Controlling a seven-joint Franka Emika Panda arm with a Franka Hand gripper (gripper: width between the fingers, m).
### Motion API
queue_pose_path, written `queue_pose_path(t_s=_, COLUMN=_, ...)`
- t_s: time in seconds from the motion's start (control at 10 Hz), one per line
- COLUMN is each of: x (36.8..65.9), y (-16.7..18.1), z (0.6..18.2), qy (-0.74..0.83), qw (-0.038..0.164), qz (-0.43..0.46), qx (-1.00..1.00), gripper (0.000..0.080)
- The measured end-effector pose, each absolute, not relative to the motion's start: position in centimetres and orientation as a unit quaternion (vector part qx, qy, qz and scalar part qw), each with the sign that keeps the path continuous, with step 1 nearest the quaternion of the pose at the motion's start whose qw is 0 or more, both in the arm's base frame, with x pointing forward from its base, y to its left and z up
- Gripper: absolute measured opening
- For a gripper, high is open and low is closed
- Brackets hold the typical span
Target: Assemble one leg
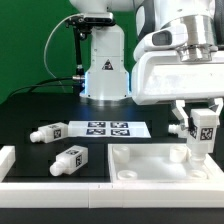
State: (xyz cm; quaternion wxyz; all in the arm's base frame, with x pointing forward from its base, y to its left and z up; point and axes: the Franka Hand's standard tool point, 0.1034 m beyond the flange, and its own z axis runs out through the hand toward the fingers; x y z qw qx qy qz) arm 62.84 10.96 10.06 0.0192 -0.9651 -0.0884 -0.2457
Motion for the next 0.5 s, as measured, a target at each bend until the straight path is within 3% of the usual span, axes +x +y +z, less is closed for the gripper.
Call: queue_pose_path(t_s=0.5, x=62.6, y=11.2, z=8.4, qy=-0.097, qw=0.017, qz=-0.246, qx=-0.964, gripper=0.0284)
